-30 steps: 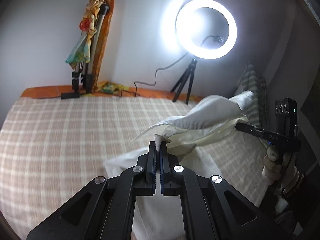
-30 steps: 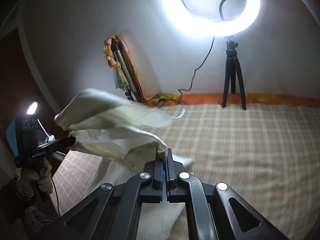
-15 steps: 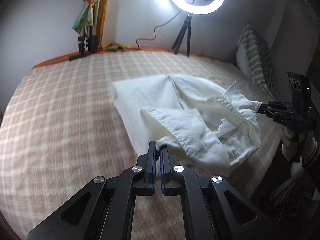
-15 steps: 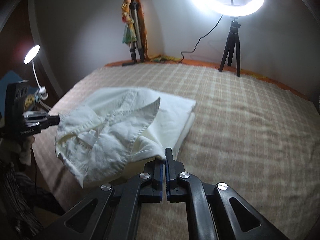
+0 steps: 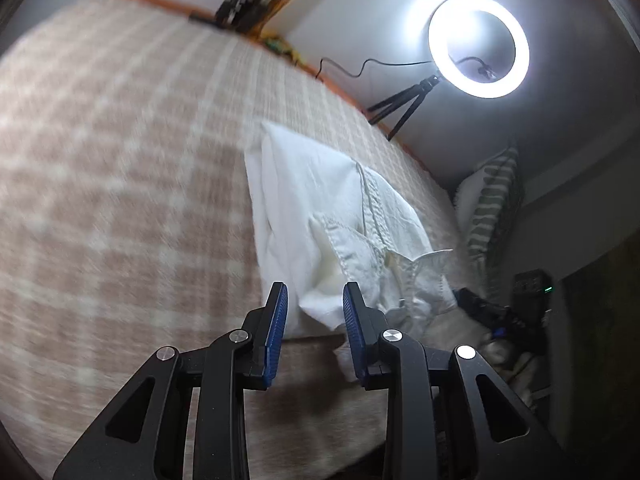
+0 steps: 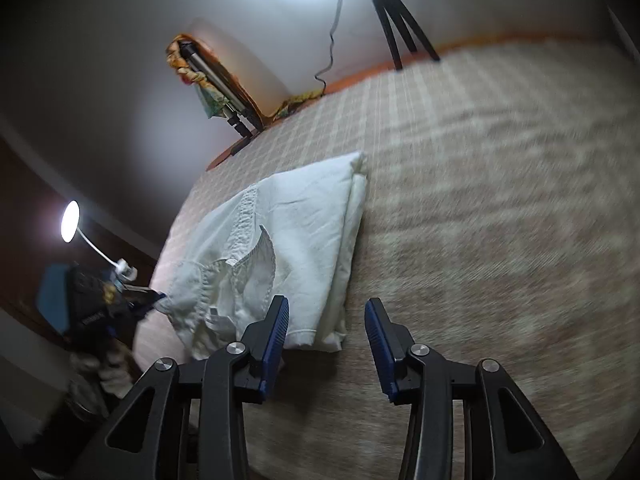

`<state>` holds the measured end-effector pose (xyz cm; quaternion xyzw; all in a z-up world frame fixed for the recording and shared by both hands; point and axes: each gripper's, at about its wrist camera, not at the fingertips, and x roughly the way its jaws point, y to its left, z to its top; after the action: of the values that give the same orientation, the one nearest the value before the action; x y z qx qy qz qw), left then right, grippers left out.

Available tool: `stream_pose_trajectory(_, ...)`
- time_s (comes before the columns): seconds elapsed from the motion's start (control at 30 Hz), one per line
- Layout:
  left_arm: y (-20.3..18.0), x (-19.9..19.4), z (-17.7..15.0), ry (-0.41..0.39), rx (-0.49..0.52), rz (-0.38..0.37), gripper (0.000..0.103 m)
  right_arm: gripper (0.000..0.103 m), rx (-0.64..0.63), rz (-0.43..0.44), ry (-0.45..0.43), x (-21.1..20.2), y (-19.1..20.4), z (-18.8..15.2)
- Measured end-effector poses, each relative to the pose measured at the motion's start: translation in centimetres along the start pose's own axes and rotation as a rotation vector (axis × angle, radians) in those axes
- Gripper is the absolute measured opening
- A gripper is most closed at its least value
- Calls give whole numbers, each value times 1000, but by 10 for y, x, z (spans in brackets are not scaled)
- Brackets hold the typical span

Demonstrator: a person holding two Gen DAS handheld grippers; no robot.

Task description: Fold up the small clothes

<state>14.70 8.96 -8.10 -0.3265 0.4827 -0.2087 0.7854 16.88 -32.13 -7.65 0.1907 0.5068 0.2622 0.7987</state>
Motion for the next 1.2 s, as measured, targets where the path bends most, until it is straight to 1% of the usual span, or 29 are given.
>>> stream_pose_trajectory(0.03, 3, 5, -1, 13, -30, -12, 27, 43, 31, 20, 12, 5, -4, 0)
stream_pose_trajectory(0.07, 7, 10, -2, 19, -62, -28, 23, 43, 55, 35, 26, 11, -7, 0)
stream_pose_trajectory(0.1, 9, 13, -4, 24, -85, -49, 23, 42, 65, 47, 36, 14, -8, -2)
stream_pose_trajectory(0.13, 10, 17, -6, 27, -102, -57, 15, 40, 76, 61, 47, 18, -8, -3)
stream_pose_trajectory(0.17, 8, 17, -8, 26, -98, -56, 9, 38, 82, 72, 58, 22, -8, -3)
stream_pose_trajectory(0.2, 3, 18, -9, 18, -76, -45, 8, 29, 85, 84, 66, 25, -7, -4)
stream_pose_trajectory(0.23, -2, 16, -10, 6, -56, -42, 6, 17, 87, 95, 65, 26, -5, -3)
stream_pose_trajectory(0.3, -13, 10, -11, -7, -24, -52, 5, 4, 98, 126, 55, 23, -1, -2)
stream_pose_trajectory(0.37, -21, 3, -10, -17, 16, -45, 4, 2, 105, 162, 25, 12, 4, 0)
stream_pose_trajectory(0.4, -23, 3, -11, -15, 46, -19, 4, 2, 103, 179, 10, 6, 5, 0)
stream_pose_trajectory(0.43, -24, 4, -12, -10, 80, 28, 4, 1, 97, 182, 6, 4, 5, 1)
stream_pose_trajectory(0.5, -19, 12, -18, 15, 124, 106, 4, 1, 99, 163, 28, 6, 0, -1)
stream_pose_trajectory(0.57, -11, 22, -24, 44, 137, 154, 4, 1, 128, 112, 86, 20, -11, -8)
stream_pose_trajectory(0.63, -10, 25, -29, 48, 166, 178, 4, 1, 114, 54, 132, 31, -12, -15)
stream_pose_trajectory(0.77, -18, 25, -31, 41, 231, 213, 4, 1, 27, 5, 127, 31, -2, -12)
stream_pose_trajectory(0.93, -23, 21, -35, 46, 291, 251, 5, 2, -46, -54, 155, 29, 6, -12)
stream_pose_trajectory(0.97, -22, 18, -36, 46, 297, 262, 7, 3, -64, -58, 154, 25, 7, -11)
stream_pose_trajectory(1.0, -20, 14, -37, 44, 298, 273, 7, 7, -80, -69, 145, 22, 9, -9)
stream_pose_trajectory(1.07, -17, 10, -36, 45, 280, 284, 8, 10, -103, -71, 114, 11, 10, -6)
stream_pose_trajectory(1.13, -12, 1, -33, 28, 259, 299, 9, 24, -119, -93, 63, 3, 11, -1)
stream_pose_trajectory(1.2, -12, -11, -26, -22, 232, 306, 9, 25, -125, -89, 6, -4, 12, 8)
